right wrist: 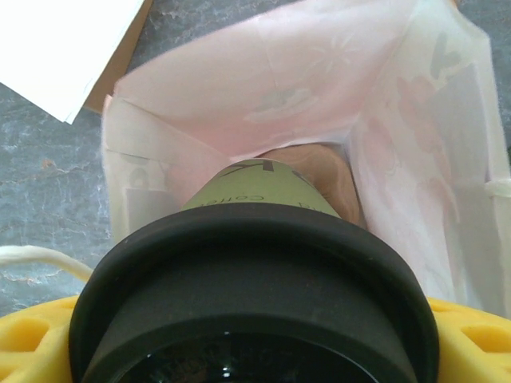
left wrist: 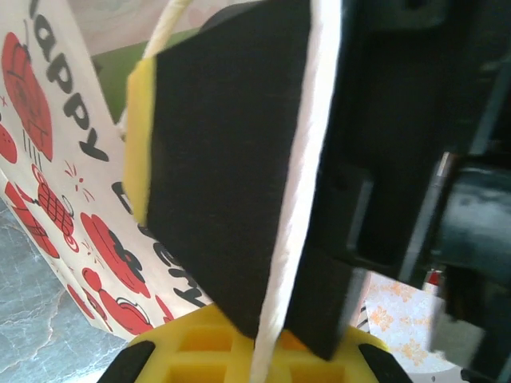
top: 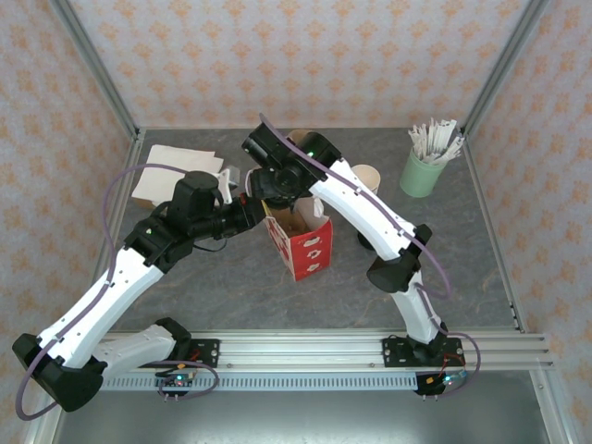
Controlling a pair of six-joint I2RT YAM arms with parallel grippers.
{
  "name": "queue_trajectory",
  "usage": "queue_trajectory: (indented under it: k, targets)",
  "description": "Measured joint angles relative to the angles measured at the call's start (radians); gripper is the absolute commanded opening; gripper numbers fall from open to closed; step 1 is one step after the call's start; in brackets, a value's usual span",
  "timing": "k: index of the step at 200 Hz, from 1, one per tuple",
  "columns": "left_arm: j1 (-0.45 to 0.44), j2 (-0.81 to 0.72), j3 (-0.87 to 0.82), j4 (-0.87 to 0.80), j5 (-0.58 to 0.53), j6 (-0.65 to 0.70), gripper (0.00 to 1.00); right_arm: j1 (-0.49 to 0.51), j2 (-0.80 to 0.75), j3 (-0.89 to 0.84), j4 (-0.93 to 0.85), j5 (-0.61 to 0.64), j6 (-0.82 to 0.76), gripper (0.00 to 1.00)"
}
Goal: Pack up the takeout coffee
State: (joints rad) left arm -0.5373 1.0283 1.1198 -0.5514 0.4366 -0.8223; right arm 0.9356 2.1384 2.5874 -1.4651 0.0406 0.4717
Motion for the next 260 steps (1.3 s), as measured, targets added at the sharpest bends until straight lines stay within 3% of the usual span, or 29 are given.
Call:
queue_trajectory:
  k: [93, 169, 260]
  targets:
    - [-0.011, -0.023, 0.0, -0.036, -0.025, 0.0, 0.04, 0.0, -0.048, -0.243, 0.06, -0.003, 0.077, 0.67]
    - [-0.011, -0.043, 0.0, -0.035, -0.061, 0.0, 0.04, 0.005, -0.088, -0.294, -0.034, 0.06, 0.074, 0.67]
    - [-0.011, -0.043, 0.0, -0.036, -0.077, 0.001, 0.04, -0.008, -0.166, -0.491, -0.034, -0.028, 0.042, 0.68]
